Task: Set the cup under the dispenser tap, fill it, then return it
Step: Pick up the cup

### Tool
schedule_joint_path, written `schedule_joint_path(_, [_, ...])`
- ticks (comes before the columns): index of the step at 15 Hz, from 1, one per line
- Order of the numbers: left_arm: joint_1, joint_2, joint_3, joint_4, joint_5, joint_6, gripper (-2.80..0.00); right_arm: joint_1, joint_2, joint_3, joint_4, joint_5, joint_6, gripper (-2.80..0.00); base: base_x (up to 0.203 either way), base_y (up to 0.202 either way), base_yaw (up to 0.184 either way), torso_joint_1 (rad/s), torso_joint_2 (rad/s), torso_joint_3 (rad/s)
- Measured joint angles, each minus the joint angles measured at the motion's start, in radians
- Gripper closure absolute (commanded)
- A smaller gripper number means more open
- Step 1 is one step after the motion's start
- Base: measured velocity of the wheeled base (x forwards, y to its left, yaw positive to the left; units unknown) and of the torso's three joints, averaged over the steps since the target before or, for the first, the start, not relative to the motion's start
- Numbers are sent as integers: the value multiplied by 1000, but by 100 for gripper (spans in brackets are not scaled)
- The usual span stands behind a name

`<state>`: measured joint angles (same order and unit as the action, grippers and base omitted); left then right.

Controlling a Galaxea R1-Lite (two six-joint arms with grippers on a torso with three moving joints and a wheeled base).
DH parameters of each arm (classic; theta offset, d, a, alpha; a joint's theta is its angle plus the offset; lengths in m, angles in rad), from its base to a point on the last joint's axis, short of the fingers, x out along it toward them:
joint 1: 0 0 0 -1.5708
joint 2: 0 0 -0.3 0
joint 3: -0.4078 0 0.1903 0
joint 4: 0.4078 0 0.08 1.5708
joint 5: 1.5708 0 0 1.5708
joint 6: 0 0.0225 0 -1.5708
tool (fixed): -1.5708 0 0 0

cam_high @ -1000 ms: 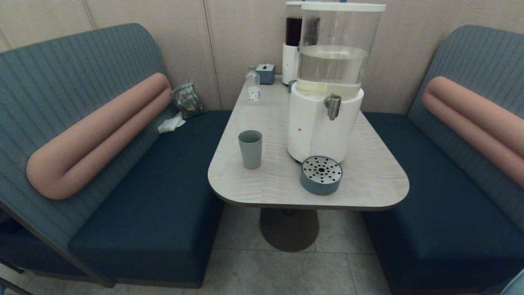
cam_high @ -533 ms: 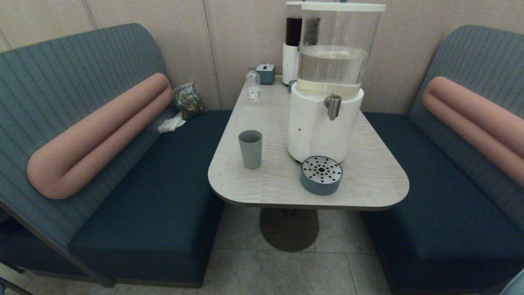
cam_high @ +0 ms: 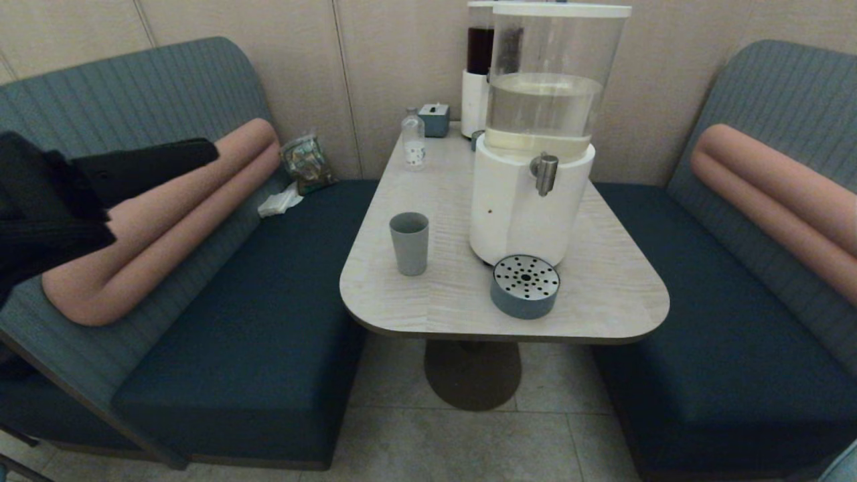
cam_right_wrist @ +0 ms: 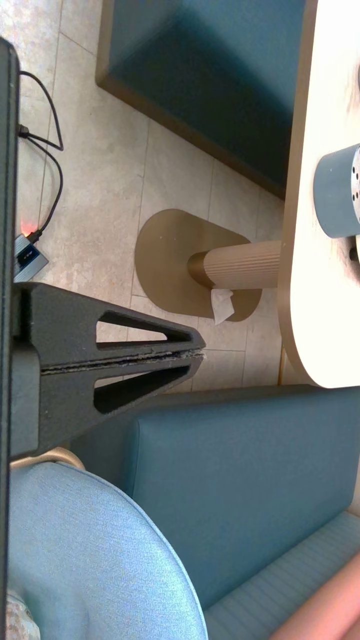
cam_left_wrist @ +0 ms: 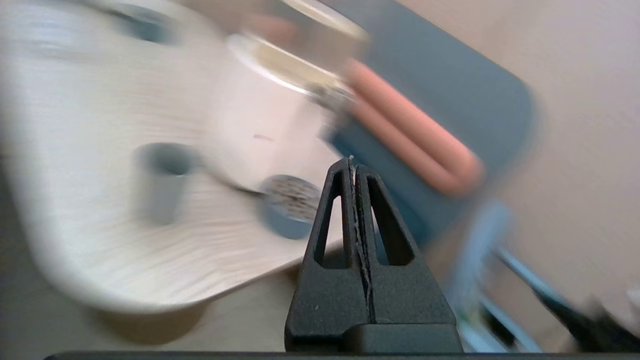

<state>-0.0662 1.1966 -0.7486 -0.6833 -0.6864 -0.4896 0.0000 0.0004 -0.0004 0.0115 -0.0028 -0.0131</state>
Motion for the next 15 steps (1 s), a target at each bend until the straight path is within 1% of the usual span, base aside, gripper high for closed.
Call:
schedule_joint_path(1, [4, 69, 10, -98, -59, 19, -126, 0, 0, 0, 0, 0, -1, 0, 0, 0, 0, 0, 0, 0])
schedule_joint_path(2, [10, 140, 22, -185, -74, 63, -280, 0, 0, 0, 0, 0, -1, 0, 0, 0, 0, 0, 0, 0])
schedule_joint_path(3, [15, 207, 37, -247, -65, 133, -280, 0, 0, 0, 0, -1, 0, 0, 0, 0, 0, 0, 0, 0])
schedule_joint_path(6, [33, 387, 91, -371, -56, 378, -280, 0, 0, 0, 0, -1, 1, 0, 0, 0, 0, 0, 0, 0])
schedule_joint_path(7, [40, 450, 111, -435, -62, 443, -280, 0, 0, 0, 0, -1, 2, 0, 0, 0, 0, 0, 0, 0])
schedule_joint_path(8, [46, 517, 122, -512, -71, 483, -280, 0, 0, 0, 0, -1, 2, 0, 0, 0, 0, 0, 0, 0])
schedule_joint_path(10, [53, 659, 114, -668, -84, 514, -280, 0, 0, 0, 0, -2, 2, 0, 0, 0, 0, 0, 0, 0])
schedule_joint_path(12, [59, 807, 66, -786, -97, 552, -280, 0, 0, 0, -1, -2, 0, 0, 0, 0, 0, 0, 0, 0])
schedule_joint_path(13, [59, 865, 28, -813, -103, 563, -280, 0, 0, 0, -1, -2, 0, 0, 0, 0, 0, 0, 0, 0])
schedule_joint_path(15, [61, 975, -89, -833, -113, 569, -280, 0, 0, 0, -1, -3, 0, 0, 0, 0, 0, 0, 0, 0])
